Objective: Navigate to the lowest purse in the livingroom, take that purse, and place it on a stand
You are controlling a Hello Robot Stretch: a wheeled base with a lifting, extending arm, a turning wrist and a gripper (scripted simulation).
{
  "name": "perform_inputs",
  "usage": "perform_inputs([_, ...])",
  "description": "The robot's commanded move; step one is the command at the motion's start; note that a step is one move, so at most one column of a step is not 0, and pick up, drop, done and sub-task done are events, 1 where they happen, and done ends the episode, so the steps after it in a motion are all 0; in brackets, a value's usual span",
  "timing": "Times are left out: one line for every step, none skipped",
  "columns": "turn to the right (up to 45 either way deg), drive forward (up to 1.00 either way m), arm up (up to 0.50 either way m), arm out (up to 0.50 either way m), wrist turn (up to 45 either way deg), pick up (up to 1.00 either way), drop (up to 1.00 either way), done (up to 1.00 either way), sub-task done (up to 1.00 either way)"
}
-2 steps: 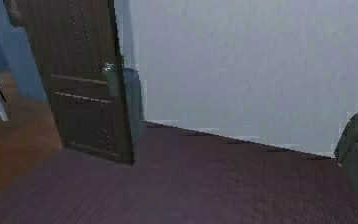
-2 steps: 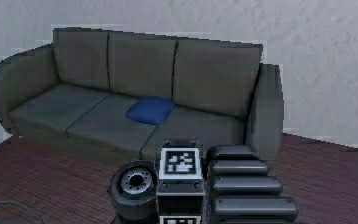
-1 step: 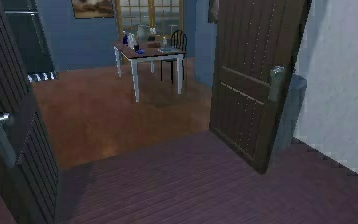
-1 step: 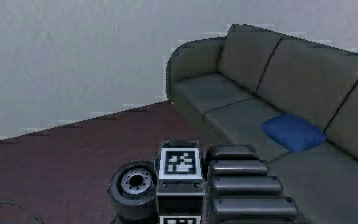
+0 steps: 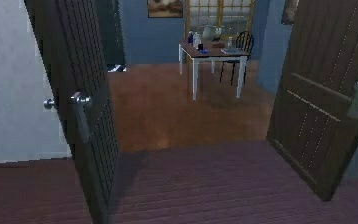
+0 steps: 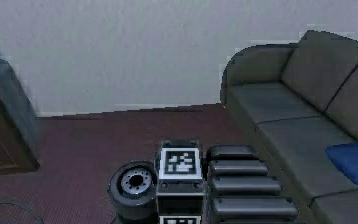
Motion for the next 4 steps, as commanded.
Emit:
perform_inputs([0.0, 0.85, 0.0, 0.0, 0.0, 0.0, 0.0, 0.0, 0.0])
perform_inputs([-9.0, 0.0, 0.0, 0.0, 0.0, 0.0, 0.0, 0.0, 0.0])
perform_inputs([0.0, 1.0, 0.0, 0.0, 0.0, 0.0, 0.0, 0.0, 0.0])
perform_inputs([0.0, 0.35, 0.0, 0.0, 0.0, 0.0, 0.0, 0.0, 0.0])
